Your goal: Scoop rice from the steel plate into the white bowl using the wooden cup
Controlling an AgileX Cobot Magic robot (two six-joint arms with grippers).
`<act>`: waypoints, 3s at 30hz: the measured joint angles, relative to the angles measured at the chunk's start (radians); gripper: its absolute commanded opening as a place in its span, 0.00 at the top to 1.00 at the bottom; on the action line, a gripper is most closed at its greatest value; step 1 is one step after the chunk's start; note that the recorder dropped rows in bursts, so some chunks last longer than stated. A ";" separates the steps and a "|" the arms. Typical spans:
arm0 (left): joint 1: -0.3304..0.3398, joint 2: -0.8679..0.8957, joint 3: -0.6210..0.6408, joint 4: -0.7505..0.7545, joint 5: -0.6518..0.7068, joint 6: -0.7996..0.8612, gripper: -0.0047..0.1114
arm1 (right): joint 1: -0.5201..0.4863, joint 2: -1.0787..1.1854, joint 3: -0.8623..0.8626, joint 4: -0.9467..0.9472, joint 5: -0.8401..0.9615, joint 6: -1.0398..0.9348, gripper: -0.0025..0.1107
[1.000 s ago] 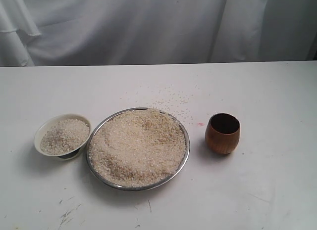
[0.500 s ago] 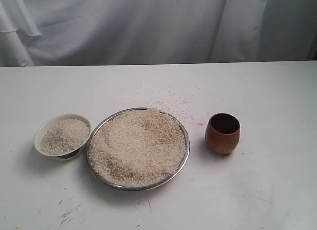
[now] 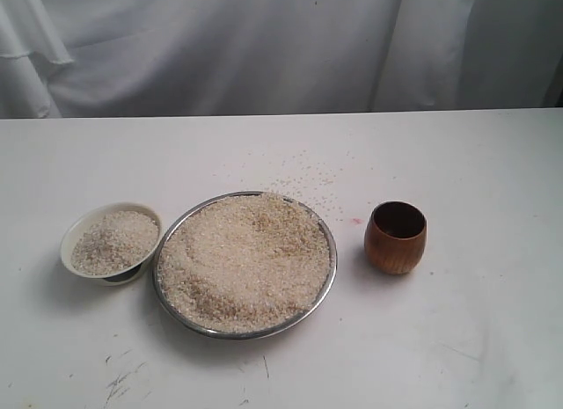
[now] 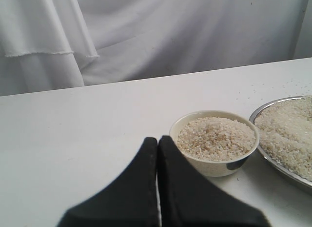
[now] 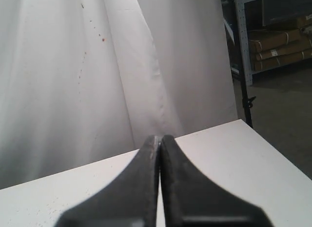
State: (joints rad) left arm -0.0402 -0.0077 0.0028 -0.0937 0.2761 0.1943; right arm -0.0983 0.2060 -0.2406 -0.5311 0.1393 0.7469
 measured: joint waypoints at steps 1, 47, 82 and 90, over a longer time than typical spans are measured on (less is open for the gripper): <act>0.000 0.000 0.000 0.000 0.000 0.000 0.96 | 0.000 0.000 0.000 0.000 0.000 0.000 0.98; 0.000 0.000 0.000 0.000 0.000 0.000 0.96 | -0.023 -0.201 0.237 0.579 0.206 -0.738 0.98; 0.000 0.000 0.000 0.000 0.000 0.000 0.96 | -0.023 -0.201 0.237 0.579 0.206 -0.740 0.98; 0.000 0.000 0.000 0.000 0.000 0.000 0.96 | -0.023 -0.201 0.237 0.579 0.206 -0.740 0.98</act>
State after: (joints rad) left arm -0.0402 -0.0077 0.0028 -0.0937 0.2761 0.1943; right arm -0.1209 0.0053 -0.0037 0.0482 0.3451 0.0072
